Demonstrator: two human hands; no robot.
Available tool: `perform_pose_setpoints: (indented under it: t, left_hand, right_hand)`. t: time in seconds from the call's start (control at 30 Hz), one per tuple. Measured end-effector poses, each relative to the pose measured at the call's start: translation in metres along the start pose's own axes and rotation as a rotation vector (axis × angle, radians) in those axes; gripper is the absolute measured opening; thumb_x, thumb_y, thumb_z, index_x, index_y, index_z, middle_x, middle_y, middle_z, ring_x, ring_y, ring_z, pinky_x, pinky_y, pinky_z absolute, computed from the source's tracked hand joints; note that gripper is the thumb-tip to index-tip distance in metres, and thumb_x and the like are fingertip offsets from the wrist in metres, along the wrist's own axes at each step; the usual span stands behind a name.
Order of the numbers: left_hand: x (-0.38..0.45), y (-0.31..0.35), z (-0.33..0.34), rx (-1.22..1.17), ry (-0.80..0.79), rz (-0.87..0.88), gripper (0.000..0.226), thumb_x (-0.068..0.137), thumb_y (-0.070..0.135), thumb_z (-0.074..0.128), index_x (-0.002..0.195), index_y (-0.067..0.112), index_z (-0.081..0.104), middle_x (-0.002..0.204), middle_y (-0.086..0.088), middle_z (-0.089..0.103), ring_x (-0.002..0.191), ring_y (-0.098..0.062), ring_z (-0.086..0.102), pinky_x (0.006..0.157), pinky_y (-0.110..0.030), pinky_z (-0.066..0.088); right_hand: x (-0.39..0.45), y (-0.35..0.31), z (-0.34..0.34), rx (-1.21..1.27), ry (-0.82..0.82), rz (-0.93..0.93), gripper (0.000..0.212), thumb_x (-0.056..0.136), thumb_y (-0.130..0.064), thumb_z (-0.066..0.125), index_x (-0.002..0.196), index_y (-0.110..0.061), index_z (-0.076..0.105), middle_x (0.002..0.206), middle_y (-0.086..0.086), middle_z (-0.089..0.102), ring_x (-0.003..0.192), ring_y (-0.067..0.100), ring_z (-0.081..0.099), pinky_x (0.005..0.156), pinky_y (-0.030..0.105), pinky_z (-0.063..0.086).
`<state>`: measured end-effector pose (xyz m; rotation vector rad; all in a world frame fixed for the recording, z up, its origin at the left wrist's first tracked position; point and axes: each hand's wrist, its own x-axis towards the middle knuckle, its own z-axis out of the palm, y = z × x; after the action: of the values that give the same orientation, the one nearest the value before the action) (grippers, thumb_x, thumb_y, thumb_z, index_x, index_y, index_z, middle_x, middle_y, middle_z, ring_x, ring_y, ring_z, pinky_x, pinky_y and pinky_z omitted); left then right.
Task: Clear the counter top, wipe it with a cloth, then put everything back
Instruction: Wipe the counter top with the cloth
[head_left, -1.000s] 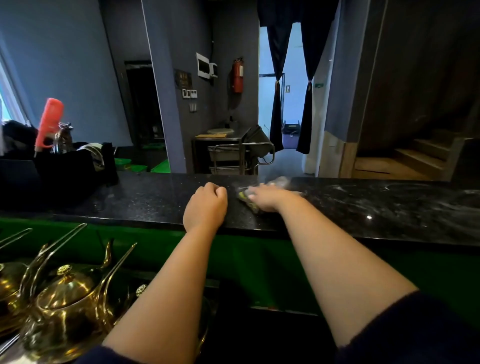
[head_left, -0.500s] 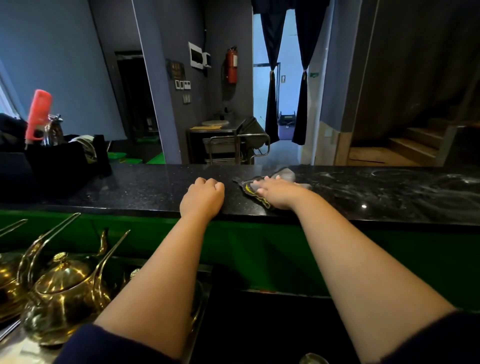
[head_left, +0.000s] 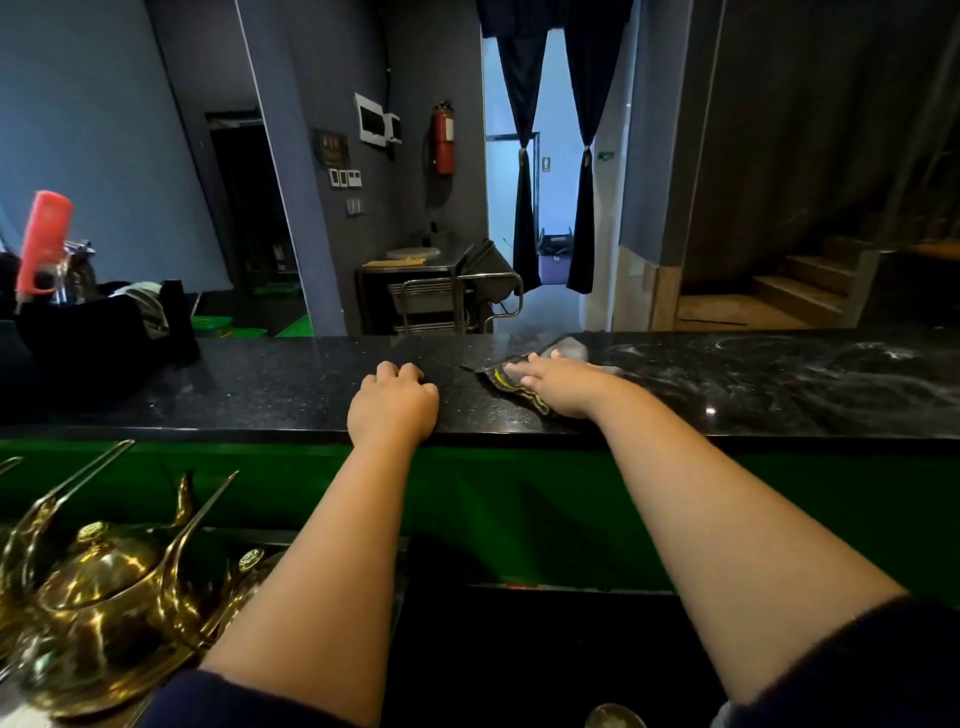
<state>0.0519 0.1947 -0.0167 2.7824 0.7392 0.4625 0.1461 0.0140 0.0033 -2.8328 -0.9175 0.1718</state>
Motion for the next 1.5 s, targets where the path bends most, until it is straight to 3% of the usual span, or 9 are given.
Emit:
perform_pose_setpoints:
  t: [0.1,0.23,0.33,0.43,0.53,0.73,0.93,1.17,1.5]
  left_hand:
    - [0.002,-0.004,0.000,-0.035,0.012,0.015,0.045,0.099,0.035,0.028,0.141,0.023,0.040,0.142,-0.010,0.037,0.127,-0.032,0.037,0.098,-0.044,0.038]
    - [0.005,-0.008,-0.001,-0.165,0.009,0.020,0.046,0.098,0.032,0.028,0.144,0.026,0.034,0.147,-0.011,0.036,0.130,-0.033,0.037,0.100,-0.045,0.036]
    - [0.005,0.006,-0.005,-0.331,0.010,0.003,0.047,0.098,0.030,0.032,0.144,0.023,0.034,0.149,-0.013,0.031,0.134,-0.035,0.032,0.106,-0.047,0.031]
    - [-0.009,0.049,-0.002,-0.362,-0.020,0.326,0.046,0.097,0.030,0.036,0.142,0.022,0.040,0.150,-0.010,0.034,0.142,-0.033,0.024,0.115,-0.048,0.017]
    - [-0.021,0.085,0.012,-0.101,-0.223,0.523,0.050,0.098,0.050,0.029,0.147,0.037,0.028,0.159,0.000,0.019,0.147,-0.027,0.011,0.116,-0.053,0.003]
    - [-0.011,0.092,0.015,0.125,-0.314,0.308,0.058,0.095,0.063,0.018,0.149,0.047,0.007,0.162,0.003,-0.003,0.148,-0.026,-0.009,0.111,-0.066,-0.006]
    - [0.033,0.101,0.020,0.117,-0.346,0.113,0.058,0.095,0.059,0.008,0.151,0.042,0.004,0.161,-0.001,-0.006,0.147,-0.029,-0.013,0.107,-0.069,-0.009]
    - [0.105,0.113,0.030,0.147,-0.397,-0.069,0.061,0.097,0.055,0.020,0.152,0.036,-0.002,0.160,-0.008,-0.012,0.145,-0.037,-0.014,0.109,-0.070,-0.006]
    - [0.093,0.163,0.045,0.152,-0.486,0.227,0.054,0.099,0.055,0.015,0.150,0.043,0.000,0.161,0.000,-0.010,0.145,-0.034,-0.015,0.107,-0.072,-0.005]
  right_hand:
    - [0.011,-0.025,0.008,0.051,0.030,-0.036,0.044,0.105,-0.029,0.025,0.147,-0.041,0.028,0.161,-0.004,0.012,0.149,0.027,0.005,0.113,0.063,0.009]
    - [-0.019,-0.025,0.007,0.348,0.082,-0.166,0.028,0.100,-0.030,0.045,0.128,-0.031,0.046,0.143,-0.002,0.046,0.133,0.021,0.041,0.105,0.041,0.033]
    - [-0.041,-0.003,-0.004,0.622,0.192,-0.171,0.018,0.100,-0.021,0.046,0.118,-0.021,0.046,0.129,0.001,0.053,0.122,0.017,0.050,0.097,0.032,0.039]
    - [-0.051,0.030,-0.015,0.561,0.314,-0.018,0.023,0.101,-0.016,0.043,0.122,-0.020,0.052,0.135,0.003,0.051,0.123,0.018,0.048,0.094,0.029,0.038]
    - [-0.055,0.064,-0.018,0.372,0.315,0.148,0.027,0.100,-0.015,0.042,0.121,-0.022,0.057,0.137,0.005,0.050,0.122,0.025,0.049,0.090,0.032,0.039]
    - [-0.052,0.088,-0.014,0.168,0.257,0.233,0.029,0.102,-0.020,0.040,0.125,-0.017,0.055,0.133,0.012,0.047,0.125,0.034,0.043,0.117,0.047,0.019]
    - [-0.041,0.096,-0.005,0.158,0.389,0.206,0.029,0.102,-0.017,0.038,0.122,-0.012,0.058,0.127,0.011,0.048,0.116,0.029,0.048,0.091,0.034,0.040]
    - [-0.038,0.096,-0.001,0.115,0.427,0.199,0.031,0.101,-0.011,0.037,0.127,-0.014,0.053,0.128,0.007,0.046,0.117,0.024,0.045,0.091,0.034,0.042]
    - [-0.036,0.095,-0.005,0.131,0.396,0.227,0.032,0.099,-0.011,0.038,0.128,-0.017,0.052,0.130,0.005,0.045,0.121,0.022,0.041,0.095,0.036,0.042]
